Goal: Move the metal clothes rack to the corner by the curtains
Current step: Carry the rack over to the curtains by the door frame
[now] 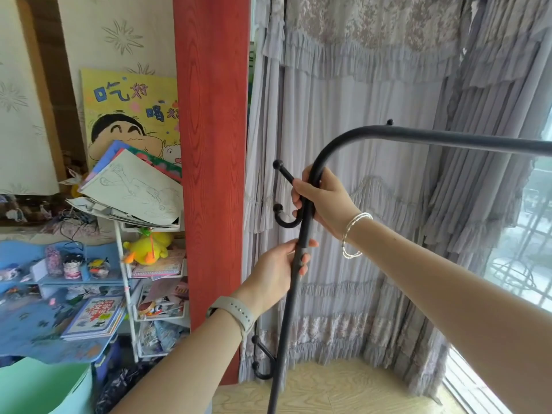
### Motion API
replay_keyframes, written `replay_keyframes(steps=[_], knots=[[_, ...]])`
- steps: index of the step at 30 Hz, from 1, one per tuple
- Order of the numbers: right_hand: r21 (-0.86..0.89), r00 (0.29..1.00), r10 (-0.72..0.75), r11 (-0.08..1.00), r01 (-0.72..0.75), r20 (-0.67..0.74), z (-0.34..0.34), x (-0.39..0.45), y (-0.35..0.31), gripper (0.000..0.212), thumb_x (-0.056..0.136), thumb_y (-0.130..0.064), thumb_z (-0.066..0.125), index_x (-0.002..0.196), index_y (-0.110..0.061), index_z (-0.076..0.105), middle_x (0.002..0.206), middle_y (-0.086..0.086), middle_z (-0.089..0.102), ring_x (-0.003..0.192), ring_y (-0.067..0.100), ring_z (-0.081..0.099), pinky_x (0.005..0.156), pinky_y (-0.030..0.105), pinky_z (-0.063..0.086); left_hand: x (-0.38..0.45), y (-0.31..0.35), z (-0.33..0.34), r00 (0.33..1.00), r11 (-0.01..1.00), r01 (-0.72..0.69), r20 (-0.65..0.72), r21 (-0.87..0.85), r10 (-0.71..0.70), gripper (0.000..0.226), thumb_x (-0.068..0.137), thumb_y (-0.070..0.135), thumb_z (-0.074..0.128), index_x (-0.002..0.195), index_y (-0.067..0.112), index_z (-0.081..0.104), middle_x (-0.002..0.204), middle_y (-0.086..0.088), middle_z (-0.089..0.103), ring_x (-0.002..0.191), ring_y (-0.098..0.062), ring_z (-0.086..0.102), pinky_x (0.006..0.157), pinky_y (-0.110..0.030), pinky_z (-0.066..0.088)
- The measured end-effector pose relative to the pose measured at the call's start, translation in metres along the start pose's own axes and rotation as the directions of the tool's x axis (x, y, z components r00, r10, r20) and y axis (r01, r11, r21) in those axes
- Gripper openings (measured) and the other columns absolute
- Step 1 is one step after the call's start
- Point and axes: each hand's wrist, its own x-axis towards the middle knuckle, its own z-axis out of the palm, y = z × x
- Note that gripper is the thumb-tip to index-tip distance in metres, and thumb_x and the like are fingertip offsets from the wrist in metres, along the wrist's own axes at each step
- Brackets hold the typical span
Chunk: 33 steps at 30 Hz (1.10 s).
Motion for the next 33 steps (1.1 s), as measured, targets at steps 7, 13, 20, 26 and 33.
replay_keyframes(steps=[7, 13, 20, 26, 33], knots=[[-0.009, 0.999, -0.007, 1.0, 0.006, -0.045, 0.011, -0.005, 0.006, 0.016, 0.087, -0.01, 0.056, 0.08, -0.017, 0.043, 0.063, 0.005, 0.055, 0.058, 0.021, 0.051, 0.065, 0.038, 0.046, 0.002, -0.008, -0.01, 0.999, 0.998, -0.028, -0.045, -0.049, 0.026, 0.03, 0.096, 0.016, 0.047, 0.094, 0.001, 0.073, 0.083, -0.007, 0.053, 0.066, -0.013, 0.045, 0.062, -0.026, 0.035], [-0.035, 0.997, -0.04, 0.999, 0.037, -0.067, 0.012, -0.006, 0.005, 0.015, 0.089, -0.007, 0.054, 0.083, -0.014, 0.042, 0.063, 0.005, 0.054, 0.057, 0.019, 0.05, 0.063, 0.034, 0.047, -0.002, -0.006, -0.003, 0.998, 0.999, -0.015, -0.058, 0.043, 0.017, 0.035, 0.095, 0.023, 0.042, 0.092, 0.004, 0.071, 0.069, -0.005, 0.043, 0.06, -0.016, 0.037, 0.058, -0.025, 0.033], [-0.039, 0.998, -0.034, 0.999, 0.032, -0.056, 0.013, -0.005, -0.001, 0.015, 0.089, -0.009, 0.054, 0.082, -0.015, 0.042, 0.061, 0.003, 0.054, 0.055, 0.019, 0.05, 0.06, 0.033, 0.048, -0.005, 0.007, 0.009, 0.998, 0.999, -0.009, -0.056, 0.049, 0.011, 0.034, 0.098, 0.035, 0.041, 0.102, 0.009, 0.062, 0.07, -0.003, 0.035, 0.061, -0.015, 0.032, 0.06, -0.026, 0.03], [-0.099, 0.999, 0.048, 0.994, -0.049, -0.012, 0.012, -0.013, -0.009, 0.012, 0.091, -0.012, 0.055, 0.09, -0.016, 0.044, 0.076, 0.012, 0.061, 0.07, 0.028, 0.059, 0.073, 0.046, 0.054, -0.016, 0.009, 0.014, 0.998, 0.996, -0.032, -0.054, 0.081, 0.036, 0.028, 0.102, 0.03, 0.036, 0.106, 0.01, 0.055, 0.074, -0.001, 0.035, 0.067, -0.014, 0.033, 0.065, -0.025, 0.03], [-0.503, 0.981, 0.174, 0.857, -0.108, 0.085, -0.002, -0.028, -0.023, 0.044, 0.082, -0.005, 0.066, 0.117, -0.011, 0.041, 0.103, 0.012, 0.067, 0.091, 0.03, 0.071, 0.075, 0.043, 0.06, -0.015, 0.002, 0.01, 0.995, 0.998, -0.063, -0.072, 0.018, 0.064, 0.03, 0.104, 0.018, 0.034, 0.115, 0.007, 0.059, 0.09, 0.0, 0.051, 0.065, -0.011, 0.042, 0.063, -0.024, 0.034]])
